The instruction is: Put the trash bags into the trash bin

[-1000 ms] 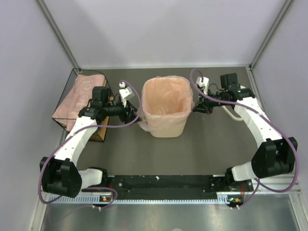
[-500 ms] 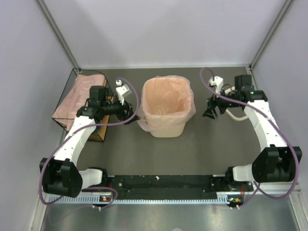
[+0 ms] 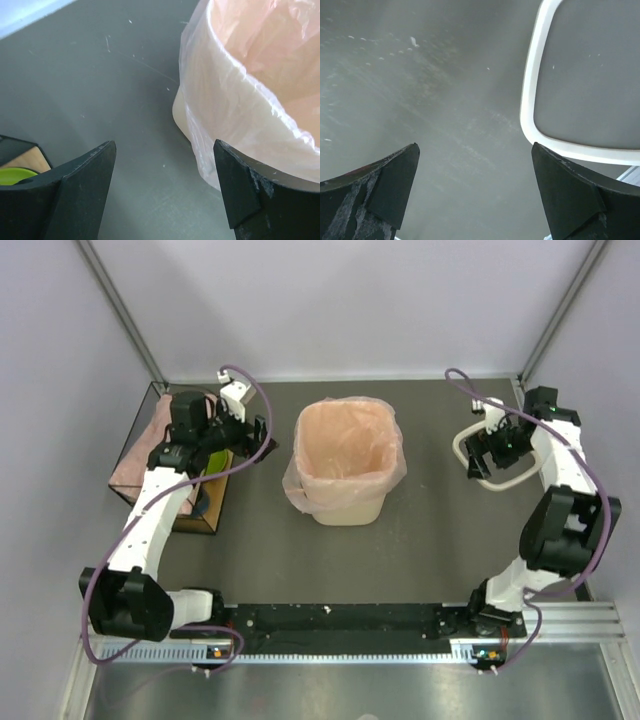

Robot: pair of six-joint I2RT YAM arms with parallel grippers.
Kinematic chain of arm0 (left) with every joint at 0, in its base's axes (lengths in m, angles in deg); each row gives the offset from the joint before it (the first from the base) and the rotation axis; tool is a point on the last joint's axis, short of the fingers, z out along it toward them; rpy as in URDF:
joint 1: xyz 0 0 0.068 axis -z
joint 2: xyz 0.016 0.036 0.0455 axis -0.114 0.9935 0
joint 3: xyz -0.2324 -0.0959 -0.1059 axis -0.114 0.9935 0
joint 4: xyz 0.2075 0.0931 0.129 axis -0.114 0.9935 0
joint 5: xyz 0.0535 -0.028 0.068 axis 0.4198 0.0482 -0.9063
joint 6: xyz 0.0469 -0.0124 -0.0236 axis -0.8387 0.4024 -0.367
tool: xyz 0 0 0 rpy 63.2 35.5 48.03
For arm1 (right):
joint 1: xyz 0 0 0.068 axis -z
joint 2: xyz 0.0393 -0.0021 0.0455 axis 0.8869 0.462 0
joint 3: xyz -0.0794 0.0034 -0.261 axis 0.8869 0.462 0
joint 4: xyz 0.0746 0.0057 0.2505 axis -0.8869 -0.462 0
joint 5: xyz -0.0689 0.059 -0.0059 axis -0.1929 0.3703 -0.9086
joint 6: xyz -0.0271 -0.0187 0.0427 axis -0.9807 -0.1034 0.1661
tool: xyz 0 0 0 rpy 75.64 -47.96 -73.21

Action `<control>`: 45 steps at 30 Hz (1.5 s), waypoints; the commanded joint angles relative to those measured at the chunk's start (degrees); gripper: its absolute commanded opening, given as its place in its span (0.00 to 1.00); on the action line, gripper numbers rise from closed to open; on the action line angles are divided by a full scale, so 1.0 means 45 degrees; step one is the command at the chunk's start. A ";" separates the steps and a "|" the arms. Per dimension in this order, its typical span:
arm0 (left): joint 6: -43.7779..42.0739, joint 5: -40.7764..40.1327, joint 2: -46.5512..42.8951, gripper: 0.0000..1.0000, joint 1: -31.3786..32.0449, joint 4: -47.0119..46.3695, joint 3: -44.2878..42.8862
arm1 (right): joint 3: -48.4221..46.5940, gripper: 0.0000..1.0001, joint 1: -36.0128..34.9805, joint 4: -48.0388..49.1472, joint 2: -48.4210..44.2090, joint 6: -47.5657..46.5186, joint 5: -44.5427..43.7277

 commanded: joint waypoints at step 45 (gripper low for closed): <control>-0.0576 0.1713 0.0604 0.81 -0.0039 -0.0424 -0.0628 | -0.2727 0.00 -0.1220 -0.1217 0.0360 -0.2819 -0.1339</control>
